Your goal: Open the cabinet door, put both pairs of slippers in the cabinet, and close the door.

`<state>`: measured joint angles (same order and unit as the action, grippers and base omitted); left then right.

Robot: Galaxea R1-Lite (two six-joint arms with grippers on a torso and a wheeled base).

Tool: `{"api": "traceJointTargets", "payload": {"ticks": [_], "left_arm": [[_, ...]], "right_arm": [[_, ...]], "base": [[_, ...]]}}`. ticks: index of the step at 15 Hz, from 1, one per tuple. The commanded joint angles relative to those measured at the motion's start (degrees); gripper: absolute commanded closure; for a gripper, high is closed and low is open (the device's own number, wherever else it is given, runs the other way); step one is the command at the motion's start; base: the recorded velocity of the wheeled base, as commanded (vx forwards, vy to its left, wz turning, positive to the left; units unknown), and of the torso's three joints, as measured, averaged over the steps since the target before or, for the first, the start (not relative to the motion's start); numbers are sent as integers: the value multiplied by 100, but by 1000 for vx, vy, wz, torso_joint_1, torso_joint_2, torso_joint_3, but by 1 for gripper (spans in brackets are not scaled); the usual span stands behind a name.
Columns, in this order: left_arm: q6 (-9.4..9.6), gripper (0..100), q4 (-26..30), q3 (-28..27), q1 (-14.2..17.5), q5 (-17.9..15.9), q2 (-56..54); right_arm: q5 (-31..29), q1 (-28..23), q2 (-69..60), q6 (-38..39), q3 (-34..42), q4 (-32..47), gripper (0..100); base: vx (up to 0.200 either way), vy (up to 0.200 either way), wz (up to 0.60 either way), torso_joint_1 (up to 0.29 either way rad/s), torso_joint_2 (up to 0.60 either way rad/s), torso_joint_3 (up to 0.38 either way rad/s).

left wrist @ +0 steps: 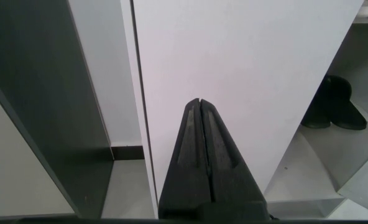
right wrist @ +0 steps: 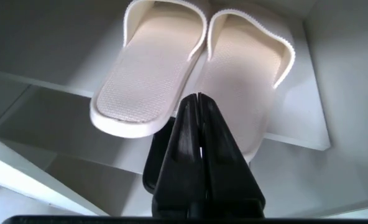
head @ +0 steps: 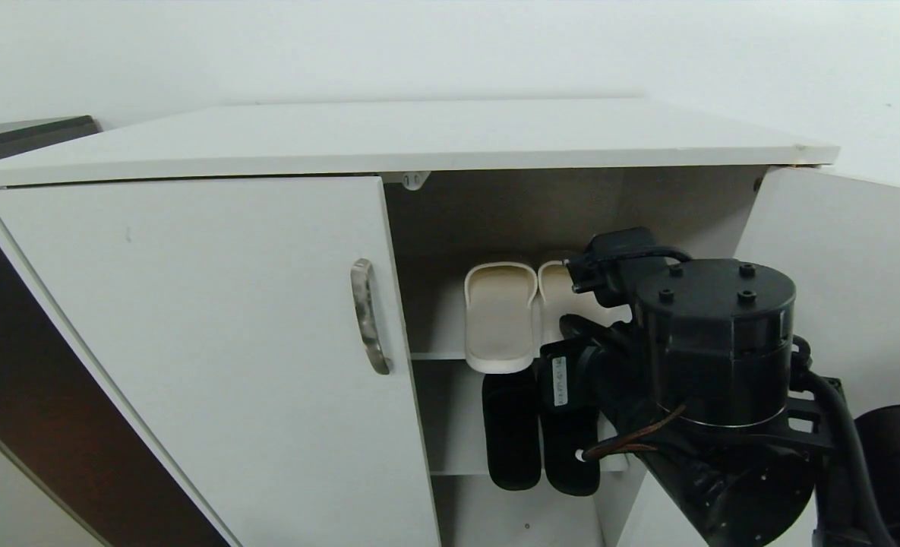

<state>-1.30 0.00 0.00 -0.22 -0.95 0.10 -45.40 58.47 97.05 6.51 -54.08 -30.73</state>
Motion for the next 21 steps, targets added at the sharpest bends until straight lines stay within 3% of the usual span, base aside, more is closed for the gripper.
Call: {"api": "traceJointTargets", "payload": {"ticks": [1,4,21], "left_arm": [[-1,100,0,0,4,-2,-1],[-1,100,0,0,4,-2,-1],[-1,100,0,0,4,-2,-1]], "right_arm": [[-4,16,-2,-1,2,-3,100],[-4,51,7,-9,38,-64,100],[22,51,112,-1,205,-205,100]], "base": [[0,0,0,0,0,0],[0,0,0,0,0,0],[-200,0,0,3,3,2]]}}
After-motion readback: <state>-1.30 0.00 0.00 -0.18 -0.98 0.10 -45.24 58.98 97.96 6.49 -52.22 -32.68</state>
